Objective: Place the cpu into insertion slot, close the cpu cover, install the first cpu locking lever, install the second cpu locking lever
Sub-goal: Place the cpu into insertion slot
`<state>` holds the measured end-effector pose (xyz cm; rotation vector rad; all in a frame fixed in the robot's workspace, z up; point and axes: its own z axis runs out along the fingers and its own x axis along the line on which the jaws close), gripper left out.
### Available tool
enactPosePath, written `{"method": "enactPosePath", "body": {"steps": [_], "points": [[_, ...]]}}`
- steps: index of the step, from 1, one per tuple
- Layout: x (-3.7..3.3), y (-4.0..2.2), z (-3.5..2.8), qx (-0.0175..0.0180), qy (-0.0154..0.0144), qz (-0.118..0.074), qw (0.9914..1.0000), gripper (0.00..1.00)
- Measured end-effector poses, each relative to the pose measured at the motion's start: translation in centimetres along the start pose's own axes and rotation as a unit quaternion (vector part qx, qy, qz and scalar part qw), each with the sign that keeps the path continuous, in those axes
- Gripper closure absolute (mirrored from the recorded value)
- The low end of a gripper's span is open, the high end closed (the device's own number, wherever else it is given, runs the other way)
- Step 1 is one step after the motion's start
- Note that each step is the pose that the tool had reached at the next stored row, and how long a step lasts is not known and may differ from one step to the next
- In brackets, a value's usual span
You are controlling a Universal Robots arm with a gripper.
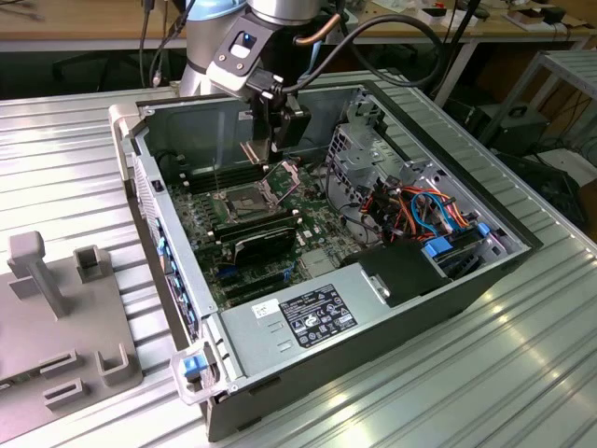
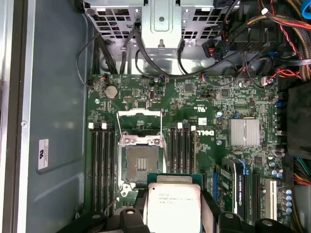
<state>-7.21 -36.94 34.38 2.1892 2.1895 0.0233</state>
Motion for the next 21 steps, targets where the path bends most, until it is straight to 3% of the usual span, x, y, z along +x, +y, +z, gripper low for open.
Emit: {"method": "enactPosePath", "body": {"steps": [16,21], "points": [[0.01,0.01,0.02,-0.0001,0.0001,0.000,1.00000,0.47],[0.31,0.06,0.22,-0.0001,0.0008,0.000,1.00000,0.47]]}}
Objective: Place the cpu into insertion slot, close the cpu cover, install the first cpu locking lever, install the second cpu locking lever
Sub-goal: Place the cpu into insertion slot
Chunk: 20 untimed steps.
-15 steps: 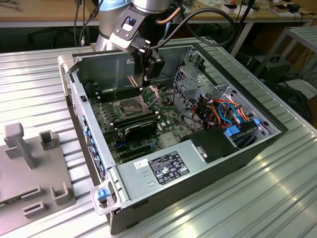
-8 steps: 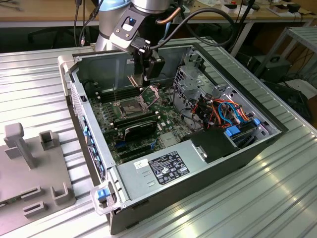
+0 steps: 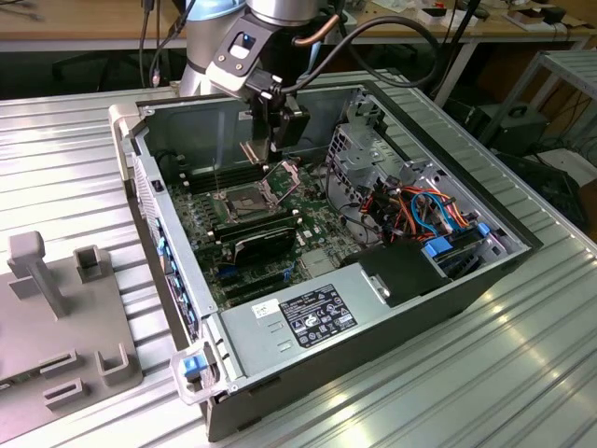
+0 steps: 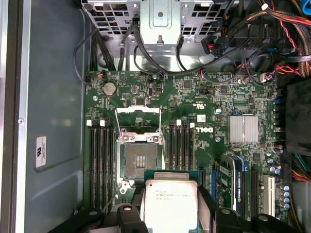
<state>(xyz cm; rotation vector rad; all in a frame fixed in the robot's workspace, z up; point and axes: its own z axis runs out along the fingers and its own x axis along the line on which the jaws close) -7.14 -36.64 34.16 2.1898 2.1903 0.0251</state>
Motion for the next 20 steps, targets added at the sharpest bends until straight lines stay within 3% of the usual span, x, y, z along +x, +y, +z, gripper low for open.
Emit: {"method": "enactPosePath", "body": {"steps": [8,14,20], "points": [[1.57,0.16,0.98,0.0000,0.0001,-0.002,1.00000,0.47],[2.75,0.12,2.61,0.0000,0.0002,-0.004,0.99999,0.47],[3.34,0.11,3.86,-0.0001,0.0002,-0.005,0.99999,0.47]]}}
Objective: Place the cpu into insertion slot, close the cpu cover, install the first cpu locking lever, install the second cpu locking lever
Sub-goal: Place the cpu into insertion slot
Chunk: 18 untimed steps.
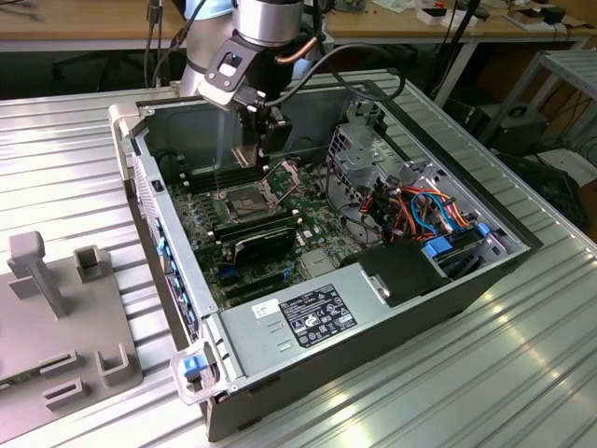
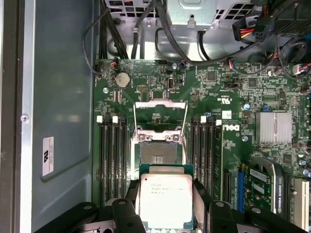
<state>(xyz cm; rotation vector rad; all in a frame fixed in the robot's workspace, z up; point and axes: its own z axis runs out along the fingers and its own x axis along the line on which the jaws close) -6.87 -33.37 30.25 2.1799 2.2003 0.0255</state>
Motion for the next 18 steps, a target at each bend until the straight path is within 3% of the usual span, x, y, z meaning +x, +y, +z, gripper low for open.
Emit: {"method": "enactPosePath", "body": {"steps": [7,14,18], "points": [[0.08,-0.05,1.46,0.0000,0.0000,0.000,1.00000,0.47],[0.38,0.09,3.66,0.0000,0.0000,0.000,1.00000,0.47],[0.41,0.08,4.42,0.0000,0.0000,0.000,1.00000,0.47]]}}
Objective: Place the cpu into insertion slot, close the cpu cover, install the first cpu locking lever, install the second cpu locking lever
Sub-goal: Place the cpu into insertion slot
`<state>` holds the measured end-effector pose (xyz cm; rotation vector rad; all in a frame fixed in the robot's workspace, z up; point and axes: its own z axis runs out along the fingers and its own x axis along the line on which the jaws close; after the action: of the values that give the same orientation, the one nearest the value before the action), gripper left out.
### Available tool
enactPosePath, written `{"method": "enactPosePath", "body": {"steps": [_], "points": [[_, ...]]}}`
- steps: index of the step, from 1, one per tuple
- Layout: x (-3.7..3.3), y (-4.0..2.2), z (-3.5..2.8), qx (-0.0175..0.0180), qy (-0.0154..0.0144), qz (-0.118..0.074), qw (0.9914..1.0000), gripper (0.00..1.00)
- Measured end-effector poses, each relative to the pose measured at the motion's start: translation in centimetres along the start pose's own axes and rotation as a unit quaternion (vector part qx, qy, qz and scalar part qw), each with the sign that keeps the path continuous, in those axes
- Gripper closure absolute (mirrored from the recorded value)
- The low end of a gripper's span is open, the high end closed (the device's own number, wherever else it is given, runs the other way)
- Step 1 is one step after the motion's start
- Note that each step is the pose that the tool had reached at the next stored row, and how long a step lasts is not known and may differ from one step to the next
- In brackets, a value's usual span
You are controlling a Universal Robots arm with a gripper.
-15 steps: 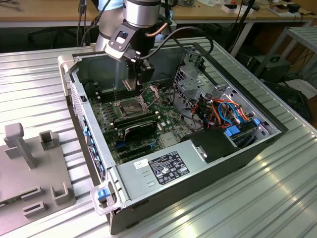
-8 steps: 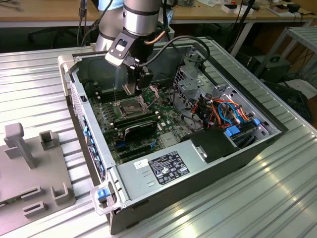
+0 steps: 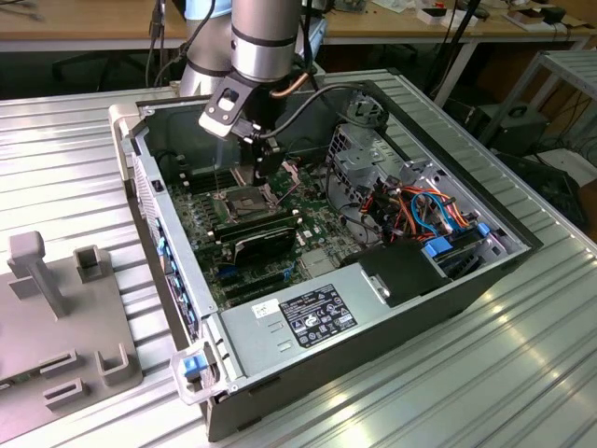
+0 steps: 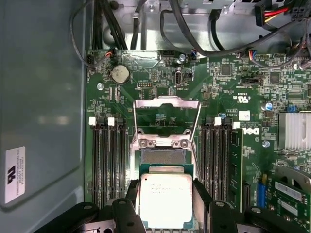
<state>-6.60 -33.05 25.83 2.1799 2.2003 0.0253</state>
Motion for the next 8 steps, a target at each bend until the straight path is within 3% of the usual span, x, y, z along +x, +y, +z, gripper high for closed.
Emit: {"method": "enactPosePath", "body": {"steps": [4,6,8], "points": [[0.04,-0.02,0.76,-0.0008,0.0001,0.000,1.00000,0.47],[0.04,-0.03,0.87,-0.0134,-0.0002,0.000,0.99991,0.47],[0.05,-0.05,1.02,-0.0191,0.0000,0.000,0.99982,0.47]]}}
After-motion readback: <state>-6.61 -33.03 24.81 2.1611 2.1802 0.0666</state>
